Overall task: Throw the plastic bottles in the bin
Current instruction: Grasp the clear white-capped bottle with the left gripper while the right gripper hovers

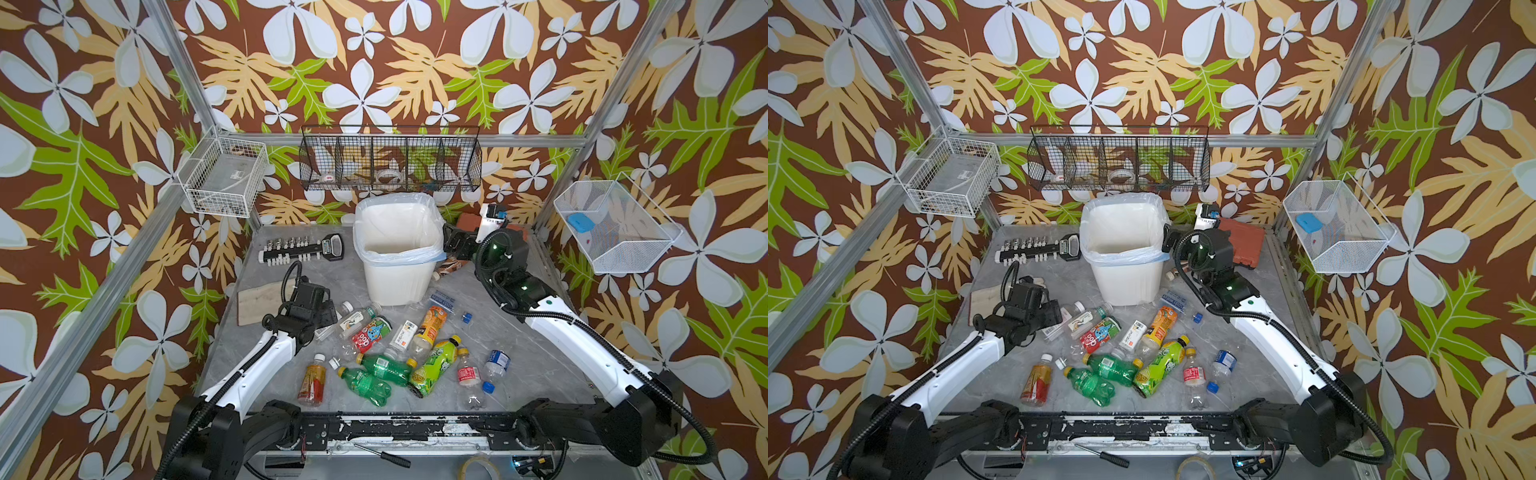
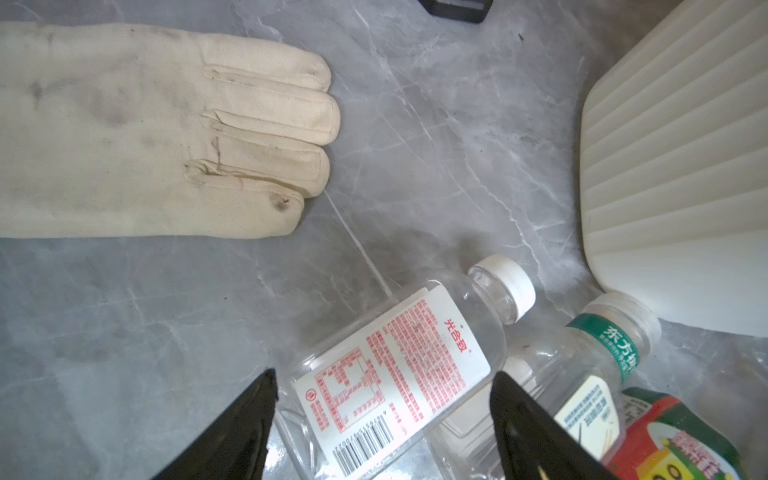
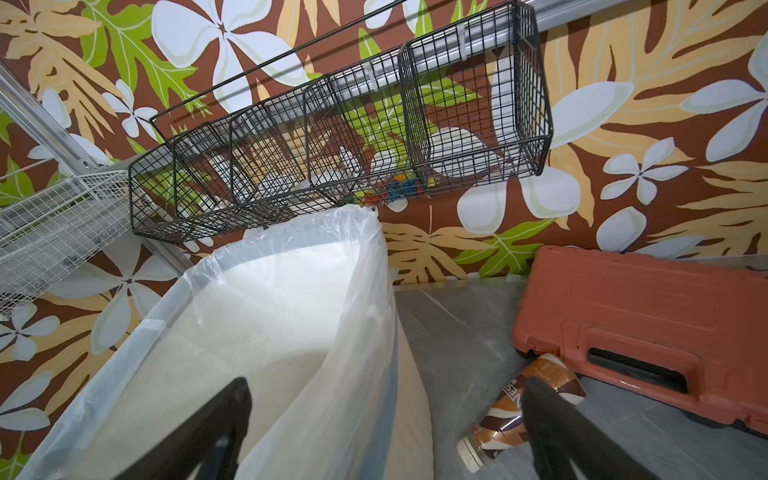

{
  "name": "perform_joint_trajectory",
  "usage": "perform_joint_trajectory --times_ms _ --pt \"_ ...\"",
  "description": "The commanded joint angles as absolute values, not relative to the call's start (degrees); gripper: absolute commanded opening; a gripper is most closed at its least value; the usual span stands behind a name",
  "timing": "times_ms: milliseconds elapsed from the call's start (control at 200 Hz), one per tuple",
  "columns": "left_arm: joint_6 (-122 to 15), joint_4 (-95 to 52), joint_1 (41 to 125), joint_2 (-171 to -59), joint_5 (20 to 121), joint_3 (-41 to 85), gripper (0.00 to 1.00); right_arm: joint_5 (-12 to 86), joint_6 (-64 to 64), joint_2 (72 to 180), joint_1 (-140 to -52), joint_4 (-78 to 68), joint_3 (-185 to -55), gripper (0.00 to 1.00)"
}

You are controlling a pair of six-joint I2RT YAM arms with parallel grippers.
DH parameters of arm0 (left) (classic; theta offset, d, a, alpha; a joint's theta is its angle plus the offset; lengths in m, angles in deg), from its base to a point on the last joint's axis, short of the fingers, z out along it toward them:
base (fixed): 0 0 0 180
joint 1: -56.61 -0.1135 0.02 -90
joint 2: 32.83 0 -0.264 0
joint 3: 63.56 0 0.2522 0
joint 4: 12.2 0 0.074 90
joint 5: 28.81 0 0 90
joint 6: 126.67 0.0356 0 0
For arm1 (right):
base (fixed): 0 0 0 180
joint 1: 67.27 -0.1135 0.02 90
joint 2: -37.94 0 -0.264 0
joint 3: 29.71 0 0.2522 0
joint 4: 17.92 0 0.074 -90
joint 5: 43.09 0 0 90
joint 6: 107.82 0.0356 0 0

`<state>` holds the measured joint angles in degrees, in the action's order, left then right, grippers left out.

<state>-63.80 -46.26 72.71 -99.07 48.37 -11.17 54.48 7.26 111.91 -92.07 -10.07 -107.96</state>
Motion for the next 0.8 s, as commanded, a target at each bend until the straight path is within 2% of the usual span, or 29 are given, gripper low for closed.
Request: perform_joint_trajectory --times_ms 0,470,796 --pt "-63.08 -47.44 73.59 -101.19 46.78 -10.45 0.82 55.71 7.86 111.0 -92.06 -12.38 -106.89 1.0" --pt "-63.4 -46.04 75.29 -108.97 43.44 -8.69 0.86 58.56 7.75 108.85 -92.01 -11.42 -105.86 1.0" --pt "-61.92 -43.83 75.28 -111.91 46.21 -7.7 0.9 58.08 7.93 110.27 -92.03 -11.79 -106.31 1.0"
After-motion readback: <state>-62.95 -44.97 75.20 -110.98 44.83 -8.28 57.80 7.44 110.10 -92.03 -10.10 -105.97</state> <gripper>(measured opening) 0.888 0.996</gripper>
